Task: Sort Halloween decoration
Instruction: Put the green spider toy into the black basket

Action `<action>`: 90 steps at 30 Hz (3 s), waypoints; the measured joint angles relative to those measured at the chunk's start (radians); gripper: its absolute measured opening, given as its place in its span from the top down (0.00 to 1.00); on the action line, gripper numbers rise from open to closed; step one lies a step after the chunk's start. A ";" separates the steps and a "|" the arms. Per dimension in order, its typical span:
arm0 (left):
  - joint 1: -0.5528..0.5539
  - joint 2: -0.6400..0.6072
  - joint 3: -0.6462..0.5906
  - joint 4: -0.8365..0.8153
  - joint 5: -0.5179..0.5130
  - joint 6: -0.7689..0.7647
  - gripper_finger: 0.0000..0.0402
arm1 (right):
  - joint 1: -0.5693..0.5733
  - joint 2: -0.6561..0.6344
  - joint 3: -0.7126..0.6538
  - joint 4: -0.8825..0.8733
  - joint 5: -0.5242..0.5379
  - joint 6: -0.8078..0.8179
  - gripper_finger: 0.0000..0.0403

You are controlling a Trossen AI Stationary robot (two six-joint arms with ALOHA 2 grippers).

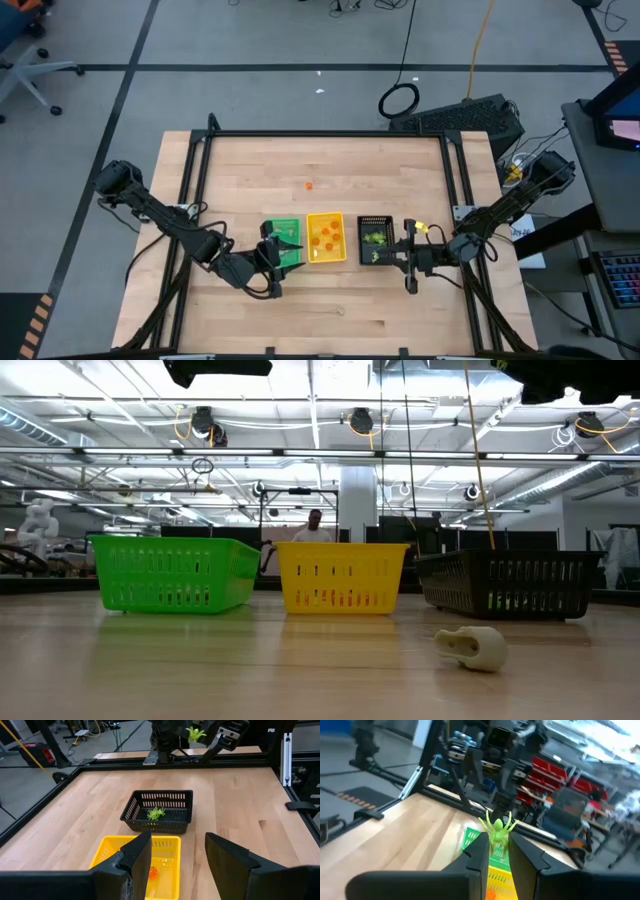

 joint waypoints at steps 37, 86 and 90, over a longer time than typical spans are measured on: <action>0.000 0.000 0.000 -0.002 0.000 -0.002 0.54 | 0.001 -0.151 0.000 -0.314 0.039 0.693 0.87; 0.493 0.000 0.195 -0.385 0.283 0.154 0.54 | -0.258 -0.004 0.118 -0.976 -0.145 0.934 0.87; 0.577 0.001 0.227 -0.462 0.333 0.188 0.54 | -0.258 -0.004 0.118 -0.975 -0.148 0.942 0.87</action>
